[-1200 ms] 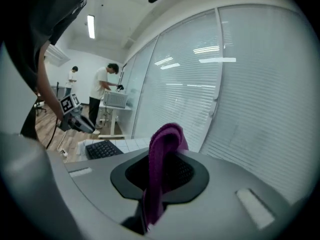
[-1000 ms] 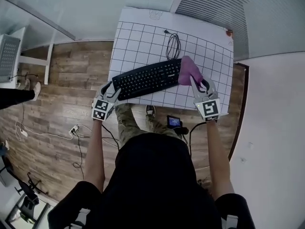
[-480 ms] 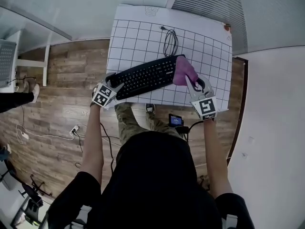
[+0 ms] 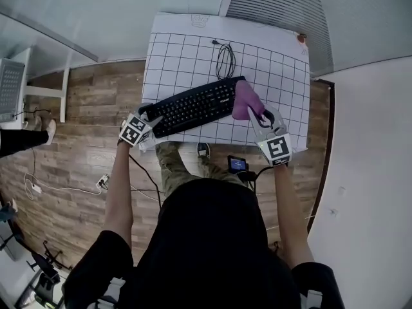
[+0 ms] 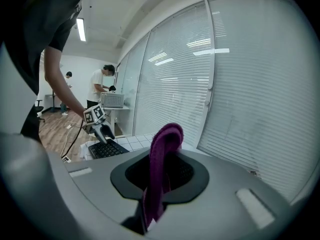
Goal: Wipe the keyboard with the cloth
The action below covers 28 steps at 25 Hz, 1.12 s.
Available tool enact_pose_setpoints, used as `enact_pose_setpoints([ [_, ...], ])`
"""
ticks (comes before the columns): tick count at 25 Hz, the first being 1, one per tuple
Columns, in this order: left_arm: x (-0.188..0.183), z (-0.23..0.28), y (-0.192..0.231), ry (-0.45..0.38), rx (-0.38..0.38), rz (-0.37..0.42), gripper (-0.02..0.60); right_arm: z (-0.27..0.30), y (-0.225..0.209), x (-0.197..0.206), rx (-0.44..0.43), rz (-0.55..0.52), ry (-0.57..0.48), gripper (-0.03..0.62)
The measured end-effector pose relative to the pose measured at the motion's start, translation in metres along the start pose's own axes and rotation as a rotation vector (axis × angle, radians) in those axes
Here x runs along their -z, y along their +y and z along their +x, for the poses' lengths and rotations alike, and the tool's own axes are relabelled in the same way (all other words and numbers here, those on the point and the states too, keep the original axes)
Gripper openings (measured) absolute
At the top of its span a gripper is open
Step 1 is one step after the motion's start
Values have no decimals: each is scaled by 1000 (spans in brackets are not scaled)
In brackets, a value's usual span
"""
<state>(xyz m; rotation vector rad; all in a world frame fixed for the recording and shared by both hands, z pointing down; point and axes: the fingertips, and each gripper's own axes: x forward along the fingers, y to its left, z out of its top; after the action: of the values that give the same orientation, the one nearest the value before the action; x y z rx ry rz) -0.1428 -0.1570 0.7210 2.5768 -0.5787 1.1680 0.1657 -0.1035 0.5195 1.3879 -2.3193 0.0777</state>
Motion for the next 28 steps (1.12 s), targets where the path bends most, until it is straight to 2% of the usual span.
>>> enact_pose_setpoints([
  [2,-4,-6,18,-7,-37,0,264,-3,4,-1,0,4,7,61],
  [3,-1,-5,22,6,-29,5,285,-5,6,-1,0,8,13,60],
  [9,17,8,18,108,169,-17,305,-5,23,0,-1,18,12,60],
  [12,16,11,12,152,258,-17,237,-2,30,0,-1,28,11,61],
  [15,16,11,8,188,297,-49,241,-1,32,-3,11,51,3,60],
  [17,19,8,-7,211,324,-57,238,-3,33,-4,19,66,5,61],
  [20,30,-4,-51,228,415,-89,236,-6,32,-6,27,74,-12,61],
  [22,34,-9,-84,190,442,-157,238,-8,30,-6,29,70,-30,61],
  [24,32,-10,-103,55,349,-273,249,-12,26,-1,25,69,-31,61],
  [25,30,-11,-105,-42,272,-374,291,-14,24,2,22,69,-29,61],
  [27,32,-22,-100,-227,134,-650,314,-14,21,9,12,72,-30,61],
  [28,38,-28,-99,-296,91,-785,316,-14,22,12,2,72,-34,61],
])
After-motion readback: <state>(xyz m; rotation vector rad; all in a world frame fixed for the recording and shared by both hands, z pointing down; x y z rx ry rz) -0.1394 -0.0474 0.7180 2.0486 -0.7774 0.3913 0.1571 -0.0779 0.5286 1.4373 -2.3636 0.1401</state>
